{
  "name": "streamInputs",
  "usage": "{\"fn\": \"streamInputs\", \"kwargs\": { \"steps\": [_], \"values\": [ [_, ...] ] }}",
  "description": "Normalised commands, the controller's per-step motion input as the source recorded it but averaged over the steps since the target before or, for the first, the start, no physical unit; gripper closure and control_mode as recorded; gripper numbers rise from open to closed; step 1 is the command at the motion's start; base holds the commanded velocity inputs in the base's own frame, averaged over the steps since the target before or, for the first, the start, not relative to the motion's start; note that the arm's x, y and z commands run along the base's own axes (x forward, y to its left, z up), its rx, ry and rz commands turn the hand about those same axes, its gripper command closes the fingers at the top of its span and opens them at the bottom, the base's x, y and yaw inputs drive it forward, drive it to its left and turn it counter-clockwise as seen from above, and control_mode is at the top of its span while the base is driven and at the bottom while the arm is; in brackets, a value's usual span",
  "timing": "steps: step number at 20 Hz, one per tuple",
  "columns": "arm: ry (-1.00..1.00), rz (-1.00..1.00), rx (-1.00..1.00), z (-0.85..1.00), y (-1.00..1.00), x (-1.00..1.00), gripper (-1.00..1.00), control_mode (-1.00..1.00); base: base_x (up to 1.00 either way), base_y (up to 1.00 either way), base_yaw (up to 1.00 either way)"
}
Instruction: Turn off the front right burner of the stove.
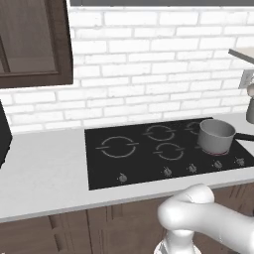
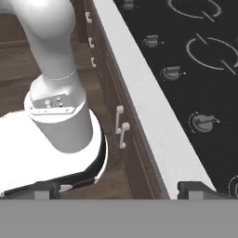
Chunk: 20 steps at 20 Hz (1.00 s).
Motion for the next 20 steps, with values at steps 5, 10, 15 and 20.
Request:
{"fn": "streamInputs", "kwargs": {
  "steps": [5,10,15,20],
  "values": [
    [-0.16,-0.01,-0.05,-0.07,0.08,0.31,-1.00,-1.00,0.00,0.00,0.00],
    [-0.13,-0.04,-0.32,-0.19,0.21,0.10,-1.00,-1.00,0.00,0.00,0.00],
    [-0.09,0.00,-0.36,-0.11,0.18,-0.02,-1.00,-1.00,0.00,0.00,0.00],
    [0.03,0.00,-0.10,0.00,0.08,0.40,-1.00,-1.00,0.00,0.00,0.00]
  ]
}}
